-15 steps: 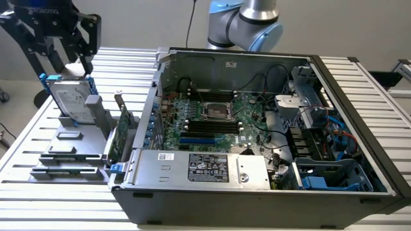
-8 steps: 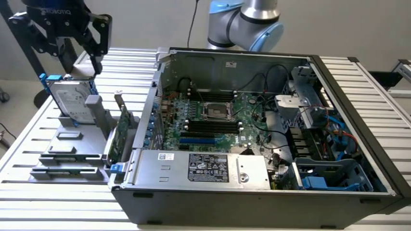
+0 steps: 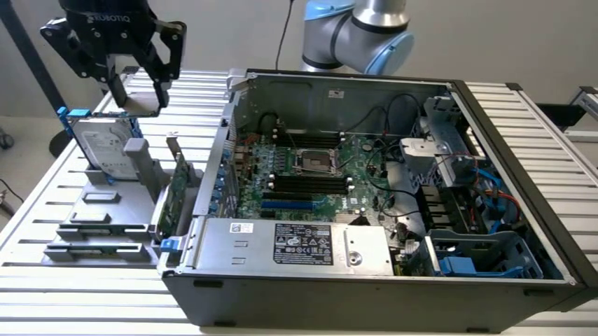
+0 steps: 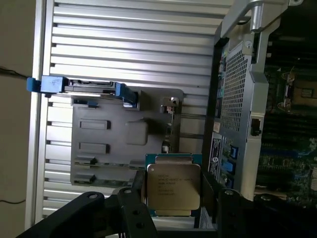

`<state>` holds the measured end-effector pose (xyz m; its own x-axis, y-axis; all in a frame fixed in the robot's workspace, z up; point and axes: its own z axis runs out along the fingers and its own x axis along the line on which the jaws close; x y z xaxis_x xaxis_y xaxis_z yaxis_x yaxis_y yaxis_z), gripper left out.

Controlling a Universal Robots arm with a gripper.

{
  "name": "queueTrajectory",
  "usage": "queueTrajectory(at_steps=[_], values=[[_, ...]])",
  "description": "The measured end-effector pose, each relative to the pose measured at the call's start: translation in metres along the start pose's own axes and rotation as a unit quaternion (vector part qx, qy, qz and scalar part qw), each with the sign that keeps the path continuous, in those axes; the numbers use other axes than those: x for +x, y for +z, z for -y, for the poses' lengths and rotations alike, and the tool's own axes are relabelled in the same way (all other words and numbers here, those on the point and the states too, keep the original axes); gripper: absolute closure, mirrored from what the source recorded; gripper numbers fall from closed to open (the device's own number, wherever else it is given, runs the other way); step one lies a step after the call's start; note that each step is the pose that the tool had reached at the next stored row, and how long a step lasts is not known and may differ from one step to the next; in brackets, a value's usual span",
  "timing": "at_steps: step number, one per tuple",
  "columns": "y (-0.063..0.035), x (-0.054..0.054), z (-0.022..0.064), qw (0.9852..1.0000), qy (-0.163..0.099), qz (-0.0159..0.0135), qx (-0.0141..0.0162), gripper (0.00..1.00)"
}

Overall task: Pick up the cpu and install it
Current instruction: 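Pick up the cpu and move it towards the insertion slot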

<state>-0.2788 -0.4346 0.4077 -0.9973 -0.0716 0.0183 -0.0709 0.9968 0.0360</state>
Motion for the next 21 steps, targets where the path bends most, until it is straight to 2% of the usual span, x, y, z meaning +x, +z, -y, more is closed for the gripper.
queueTrajectory(at_steps=[5,12,21], values=[[-0.0004,-0.019,0.0013,1.0000,-0.001,0.0001,-0.0013,0.45],[-0.0010,-0.050,0.0032,1.0000,-0.001,0.0001,-0.0023,0.45],[-0.0015,-0.092,0.0003,1.0000,-0.001,0.0002,-0.0025,0.45]])
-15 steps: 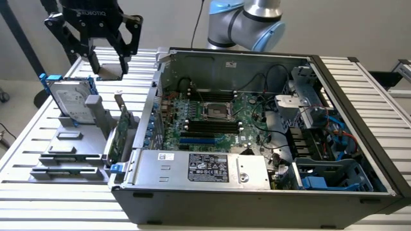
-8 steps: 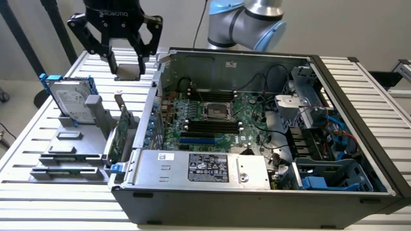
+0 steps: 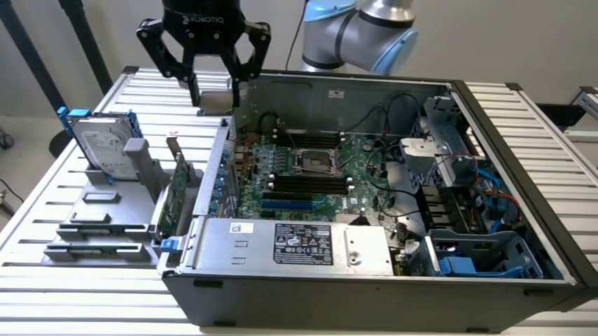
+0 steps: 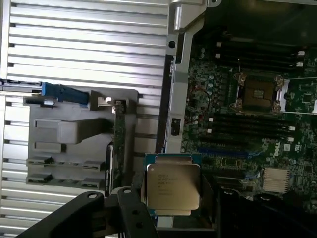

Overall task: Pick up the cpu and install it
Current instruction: 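Pick up the cpu and move it towards the insertion slot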

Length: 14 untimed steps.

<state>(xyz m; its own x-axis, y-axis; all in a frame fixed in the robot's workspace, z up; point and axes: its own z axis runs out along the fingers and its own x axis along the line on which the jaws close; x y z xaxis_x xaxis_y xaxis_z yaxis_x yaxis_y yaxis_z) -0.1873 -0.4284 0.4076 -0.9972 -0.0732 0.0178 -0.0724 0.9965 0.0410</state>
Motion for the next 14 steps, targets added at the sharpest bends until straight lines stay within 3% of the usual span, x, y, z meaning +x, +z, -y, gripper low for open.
queueTrajectory(at_steps=[7,14], values=[[0.0038,-0.032,-0.0078,1.0000,0.000,0.0000,-0.0002,0.45],[0.0142,-0.064,-0.0178,1.0000,0.000,-0.0001,-0.0002,0.45]])
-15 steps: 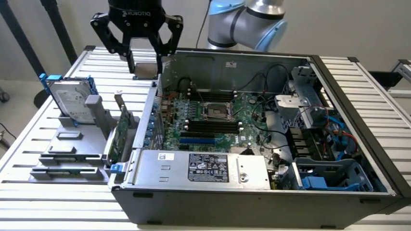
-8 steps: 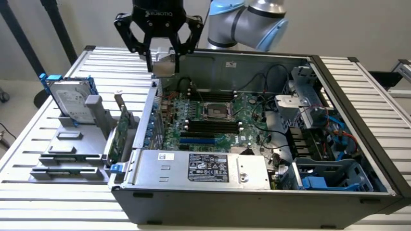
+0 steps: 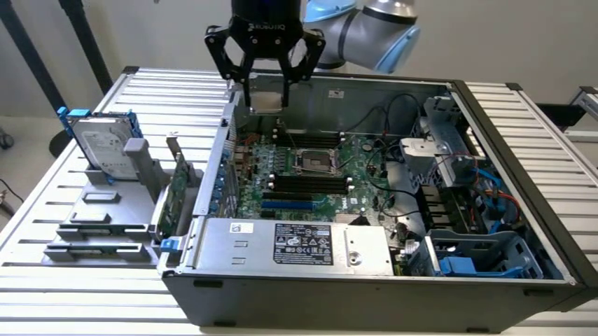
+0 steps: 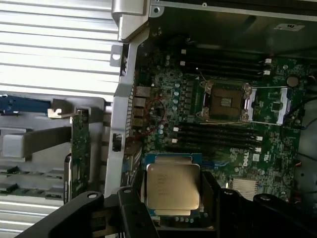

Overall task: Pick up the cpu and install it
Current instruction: 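Pick up the cpu and move it towards the insertion slot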

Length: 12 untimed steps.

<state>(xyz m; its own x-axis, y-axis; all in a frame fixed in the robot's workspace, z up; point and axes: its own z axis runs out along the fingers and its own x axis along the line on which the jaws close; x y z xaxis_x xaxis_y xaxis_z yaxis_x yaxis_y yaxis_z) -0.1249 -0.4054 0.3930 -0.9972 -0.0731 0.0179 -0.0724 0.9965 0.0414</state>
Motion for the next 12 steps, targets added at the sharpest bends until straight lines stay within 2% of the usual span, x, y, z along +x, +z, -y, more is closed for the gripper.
queueTrajectory(at_steps=[12], values=[[0.0218,-0.046,-0.0168,1.0000,0.000,0.0000,0.0000,0.45]])
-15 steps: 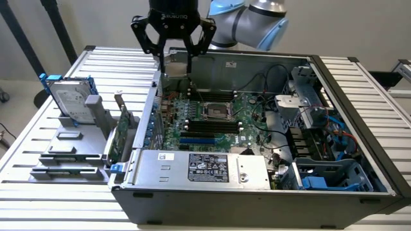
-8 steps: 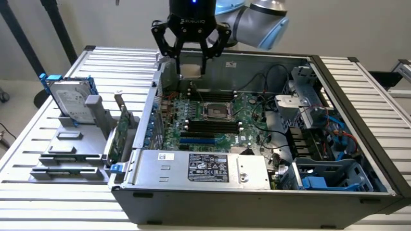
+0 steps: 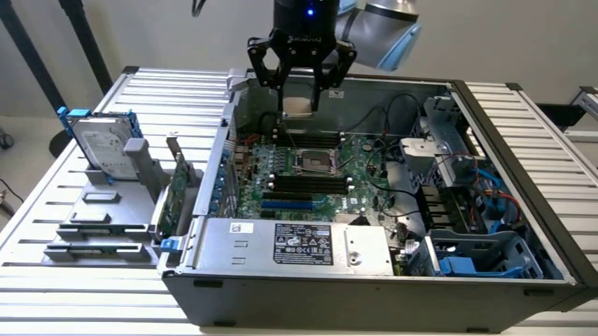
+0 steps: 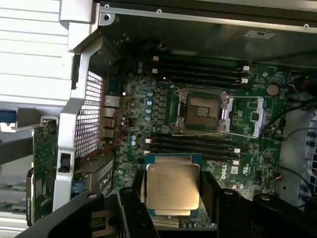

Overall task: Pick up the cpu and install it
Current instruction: 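Pick up the cpu and move it towards the insertion slot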

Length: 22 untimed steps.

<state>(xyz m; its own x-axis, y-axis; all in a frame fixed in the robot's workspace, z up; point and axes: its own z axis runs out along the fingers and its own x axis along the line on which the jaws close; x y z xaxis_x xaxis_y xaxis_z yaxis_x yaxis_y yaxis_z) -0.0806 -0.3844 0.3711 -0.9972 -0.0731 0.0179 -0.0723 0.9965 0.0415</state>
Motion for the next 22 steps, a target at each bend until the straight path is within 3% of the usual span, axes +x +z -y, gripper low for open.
queueTrajectory(at_steps=[4,15,22], values=[[0.0076,-0.009,-0.0083,1.0000,0.000,0.0000,0.0000,0.45],[0.0284,-0.020,-0.0315,1.0000,0.000,0.0000,0.0000,0.45],[0.0413,-0.027,-0.0379,1.0000,0.003,0.0001,-0.0004,0.45]])
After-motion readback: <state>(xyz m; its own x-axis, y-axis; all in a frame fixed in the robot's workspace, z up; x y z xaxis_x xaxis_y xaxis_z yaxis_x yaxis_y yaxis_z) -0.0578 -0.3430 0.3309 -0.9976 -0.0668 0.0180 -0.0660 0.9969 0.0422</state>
